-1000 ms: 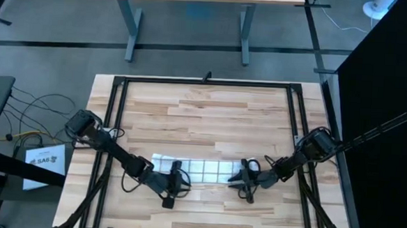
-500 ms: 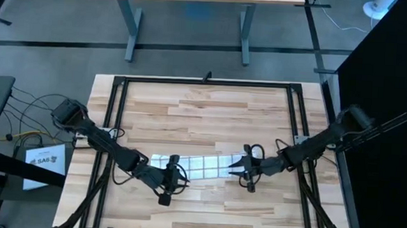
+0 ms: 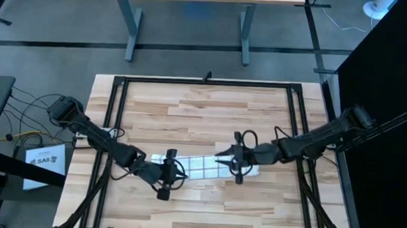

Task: Roll towel
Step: Fold the white towel

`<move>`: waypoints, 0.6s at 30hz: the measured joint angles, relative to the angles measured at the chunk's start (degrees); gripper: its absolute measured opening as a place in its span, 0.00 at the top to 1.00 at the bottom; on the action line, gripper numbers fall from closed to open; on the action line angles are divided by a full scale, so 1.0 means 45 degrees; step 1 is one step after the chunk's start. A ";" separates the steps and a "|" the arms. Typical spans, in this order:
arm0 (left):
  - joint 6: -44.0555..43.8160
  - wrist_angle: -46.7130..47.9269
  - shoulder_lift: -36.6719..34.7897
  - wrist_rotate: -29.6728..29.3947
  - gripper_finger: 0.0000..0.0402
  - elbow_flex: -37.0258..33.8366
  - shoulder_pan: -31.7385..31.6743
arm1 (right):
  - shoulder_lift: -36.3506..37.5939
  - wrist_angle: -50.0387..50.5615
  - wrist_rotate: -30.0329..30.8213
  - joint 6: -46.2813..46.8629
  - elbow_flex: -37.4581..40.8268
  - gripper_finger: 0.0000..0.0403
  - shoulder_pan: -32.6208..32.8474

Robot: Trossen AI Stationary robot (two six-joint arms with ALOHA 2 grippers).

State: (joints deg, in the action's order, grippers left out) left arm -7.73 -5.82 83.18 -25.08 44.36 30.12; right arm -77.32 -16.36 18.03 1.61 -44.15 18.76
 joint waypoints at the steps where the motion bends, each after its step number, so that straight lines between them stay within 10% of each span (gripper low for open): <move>1: -0.0009 0.0000 0.0000 -0.0014 1.00 0.0000 -0.0053 | 0.0000 0.0059 -0.0250 -0.0091 -0.0077 0.88 -0.0196; 8: -0.0275 -0.0515 0.0078 0.0047 1.00 -0.1014 -0.1008 | 0.0000 0.0962 -0.1047 -0.0107 -0.0005 1.00 -0.0865; 18: 0.0652 -0.6391 0.0608 0.2631 1.00 -0.3210 -0.3623 | -0.0010 0.1043 -0.1072 0.0029 0.0212 1.00 -0.0649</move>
State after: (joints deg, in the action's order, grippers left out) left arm -4.79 -34.58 85.91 -13.24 29.91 13.82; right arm -77.36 -11.67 13.21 1.75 -43.20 15.84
